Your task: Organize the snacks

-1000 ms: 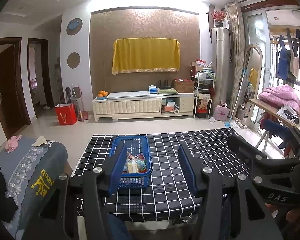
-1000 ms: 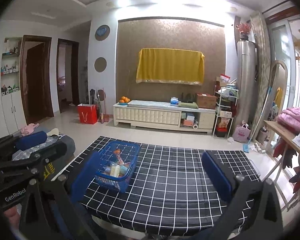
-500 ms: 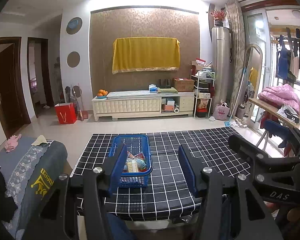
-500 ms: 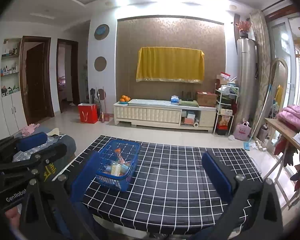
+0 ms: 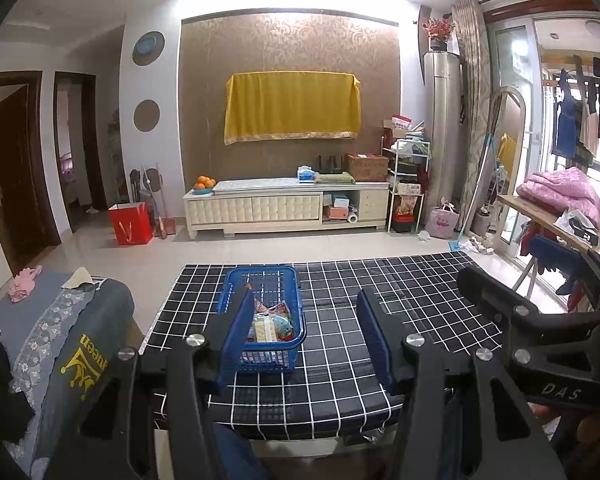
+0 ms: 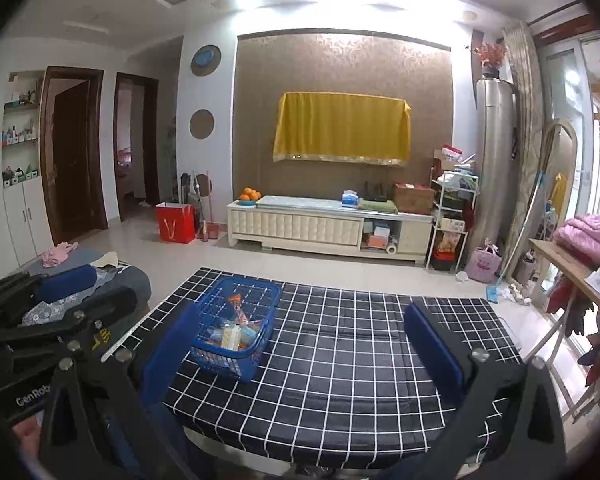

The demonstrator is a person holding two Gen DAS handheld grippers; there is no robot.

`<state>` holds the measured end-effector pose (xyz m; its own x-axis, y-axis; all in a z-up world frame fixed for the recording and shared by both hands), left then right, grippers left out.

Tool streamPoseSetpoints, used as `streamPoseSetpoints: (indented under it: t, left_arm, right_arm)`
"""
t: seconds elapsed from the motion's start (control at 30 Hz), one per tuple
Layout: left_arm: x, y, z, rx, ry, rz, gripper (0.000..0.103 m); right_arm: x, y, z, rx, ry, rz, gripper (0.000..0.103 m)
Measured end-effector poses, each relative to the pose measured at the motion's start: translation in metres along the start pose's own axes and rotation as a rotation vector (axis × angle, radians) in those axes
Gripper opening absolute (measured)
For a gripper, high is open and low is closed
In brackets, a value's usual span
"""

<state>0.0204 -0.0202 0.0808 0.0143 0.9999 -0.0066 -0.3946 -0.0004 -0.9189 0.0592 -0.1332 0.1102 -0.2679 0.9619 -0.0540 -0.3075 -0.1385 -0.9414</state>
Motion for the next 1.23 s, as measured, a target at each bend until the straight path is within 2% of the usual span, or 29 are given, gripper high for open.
streamPoseSetpoints:
  t: [0.63, 0.7, 0.97, 1.1, 1.23]
  left_arm:
    - [0.0006, -0.0017, 0.0018, -0.010, -0.001, -0.002, 0.053]
    - [0.0014, -0.0019, -0.0002, 0.002, -0.002, 0.004, 0.061]
    - [-0.0022, 0.0026, -0.0018, 0.010, -0.003, -0.008, 0.062]
    - [0.0000, 0.0039, -0.0022, 0.022, -0.021, -0.001, 0.072]
    - [0.0017, 0.0035, -0.0003, 0.012, -0.021, 0.003, 0.073]
  right_arm:
    - [-0.0010, 0.0039, -0.0074, 0.023, 0.003, -0.009, 0.103]
    - [-0.0008, 0.0039, -0.0070, 0.023, 0.002, -0.012, 0.103]
    - [-0.0007, 0.0048, -0.0061, 0.022, 0.005, -0.008, 0.103]
    - [-0.0026, 0.0062, -0.0060, 0.025, 0.004, -0.011, 0.103]
    - [-0.0046, 0.0070, -0.0048, 0.025, 0.006, -0.015, 0.103]
Point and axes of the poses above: each gripper's, at about its wrist camera, not at the fingertips, and z roughly against the way its jaws point, x to its left, y to its underside, the point moved 4 cm from there along -z, roughly the way its jaws point, and after that the axes turned 1 degree about y, right-handed, at the moved point
